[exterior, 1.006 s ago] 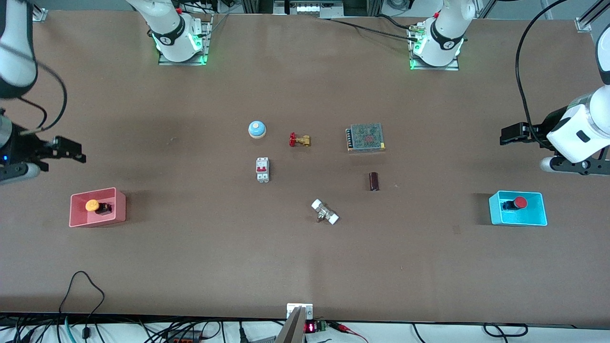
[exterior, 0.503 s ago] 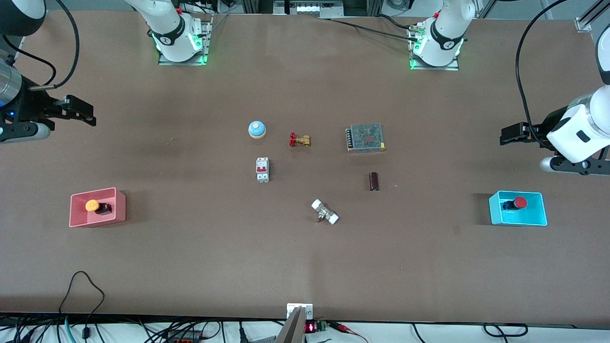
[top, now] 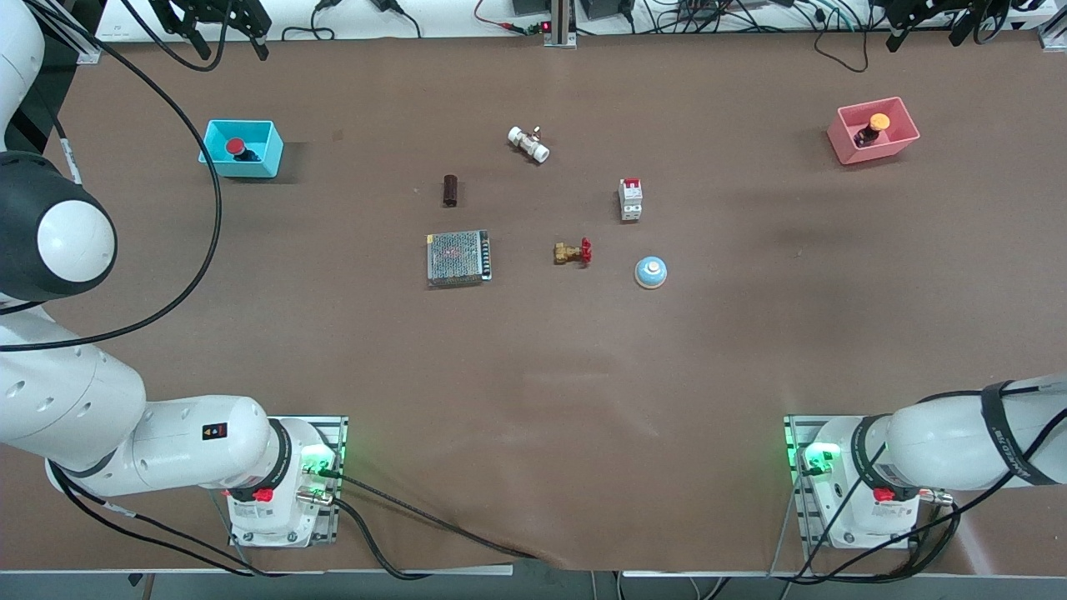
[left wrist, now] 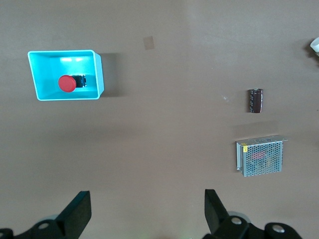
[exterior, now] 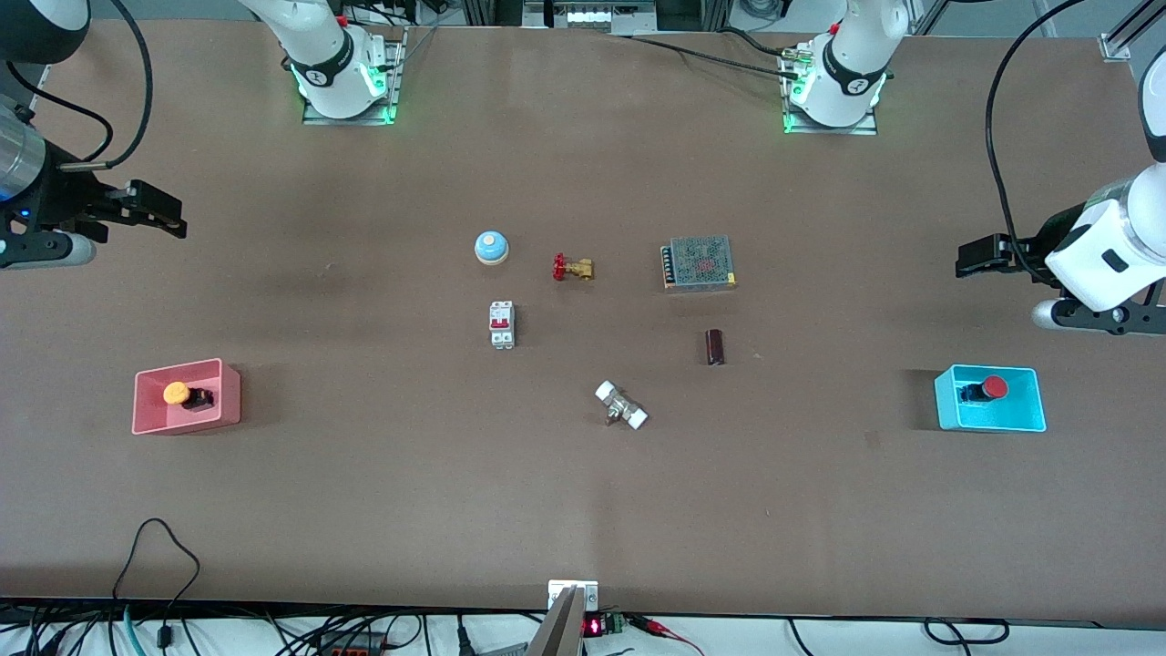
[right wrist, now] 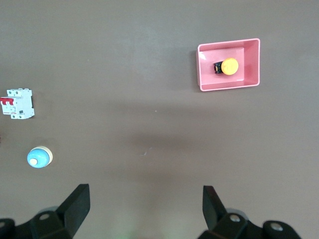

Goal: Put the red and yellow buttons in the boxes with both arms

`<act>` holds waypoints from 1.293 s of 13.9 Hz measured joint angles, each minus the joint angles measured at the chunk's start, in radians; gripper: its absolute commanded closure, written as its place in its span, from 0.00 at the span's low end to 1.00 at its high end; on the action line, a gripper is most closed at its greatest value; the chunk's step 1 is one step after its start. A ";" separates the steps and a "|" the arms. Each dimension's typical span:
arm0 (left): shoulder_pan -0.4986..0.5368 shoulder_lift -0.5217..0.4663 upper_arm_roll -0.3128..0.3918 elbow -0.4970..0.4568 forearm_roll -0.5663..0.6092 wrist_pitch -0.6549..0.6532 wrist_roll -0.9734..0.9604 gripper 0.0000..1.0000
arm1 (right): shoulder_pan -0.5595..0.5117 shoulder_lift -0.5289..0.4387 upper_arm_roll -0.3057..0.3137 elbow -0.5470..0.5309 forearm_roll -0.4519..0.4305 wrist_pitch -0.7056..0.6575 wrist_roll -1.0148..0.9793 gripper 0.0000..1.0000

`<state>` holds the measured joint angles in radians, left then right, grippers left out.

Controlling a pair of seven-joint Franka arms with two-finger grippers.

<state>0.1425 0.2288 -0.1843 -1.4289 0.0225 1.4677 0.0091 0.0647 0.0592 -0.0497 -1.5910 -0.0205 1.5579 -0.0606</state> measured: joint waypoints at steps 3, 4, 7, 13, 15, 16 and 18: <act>0.000 0.000 0.000 0.000 0.000 0.000 0.000 0.00 | -0.002 0.000 0.000 0.000 -0.003 0.000 0.001 0.00; 0.000 0.000 0.000 0.000 0.000 0.000 0.000 0.00 | -0.002 0.000 0.000 0.000 -0.003 0.000 0.002 0.00; 0.002 0.000 0.000 0.000 0.000 0.000 0.000 0.00 | -0.002 0.003 0.001 0.002 -0.003 0.004 0.005 0.00; 0.003 0.000 0.000 0.000 0.000 0.000 0.000 0.00 | -0.002 0.057 0.008 0.078 -0.003 0.013 0.005 0.00; 0.003 0.000 0.000 0.000 0.000 0.000 0.000 0.00 | -0.002 0.061 0.008 0.081 -0.003 0.013 0.005 0.00; 0.003 0.000 0.000 0.000 0.000 0.000 0.000 0.00 | -0.002 0.061 0.008 0.082 -0.003 0.013 0.005 0.00; 0.004 0.000 0.000 0.000 0.000 0.000 0.000 0.00 | -0.002 0.061 0.008 0.084 -0.003 0.013 0.006 0.00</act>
